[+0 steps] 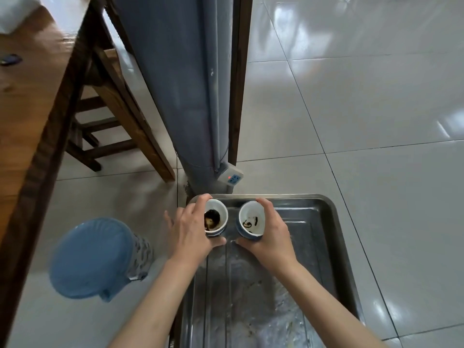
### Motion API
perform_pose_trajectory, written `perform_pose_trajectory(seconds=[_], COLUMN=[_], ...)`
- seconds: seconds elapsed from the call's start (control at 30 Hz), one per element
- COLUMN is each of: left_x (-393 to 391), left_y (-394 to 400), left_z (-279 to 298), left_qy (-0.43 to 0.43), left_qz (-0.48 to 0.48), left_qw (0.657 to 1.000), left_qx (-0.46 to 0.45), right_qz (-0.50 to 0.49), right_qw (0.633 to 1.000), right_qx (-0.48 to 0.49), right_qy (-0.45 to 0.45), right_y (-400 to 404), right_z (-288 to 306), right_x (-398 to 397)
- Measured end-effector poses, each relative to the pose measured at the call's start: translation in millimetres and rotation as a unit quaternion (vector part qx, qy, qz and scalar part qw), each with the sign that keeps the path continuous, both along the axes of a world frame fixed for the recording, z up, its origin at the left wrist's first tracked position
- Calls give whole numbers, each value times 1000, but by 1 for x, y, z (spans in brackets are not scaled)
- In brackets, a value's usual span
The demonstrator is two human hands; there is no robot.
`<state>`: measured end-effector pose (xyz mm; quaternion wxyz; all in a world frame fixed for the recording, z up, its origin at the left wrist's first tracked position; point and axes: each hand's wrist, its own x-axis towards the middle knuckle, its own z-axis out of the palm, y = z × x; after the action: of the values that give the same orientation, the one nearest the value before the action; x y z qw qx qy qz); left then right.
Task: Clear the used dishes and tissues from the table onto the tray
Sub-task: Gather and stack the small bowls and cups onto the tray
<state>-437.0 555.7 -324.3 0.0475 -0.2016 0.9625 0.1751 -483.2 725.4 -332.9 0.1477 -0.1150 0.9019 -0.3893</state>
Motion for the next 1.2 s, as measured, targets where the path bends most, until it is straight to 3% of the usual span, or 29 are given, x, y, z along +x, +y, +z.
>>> perform_pose_trajectory(seconds=[0.37,0.93,1.2], left_x=[4,7,15], left_y=[2,3,-7], left_z=[0,3,32], left_qy=[-6,-7,22], left_qz=[-1,10,0], left_qw=[1000,1000,1000], left_qx=[8,4,0], right_qz=[1,-3,-1], right_qw=[997,999,998], right_qx=[72,43,68], right_qy=[25,-6,15], right_y=[-3,1,6], right_z=[3,10,38], right_x=[4,4,8])
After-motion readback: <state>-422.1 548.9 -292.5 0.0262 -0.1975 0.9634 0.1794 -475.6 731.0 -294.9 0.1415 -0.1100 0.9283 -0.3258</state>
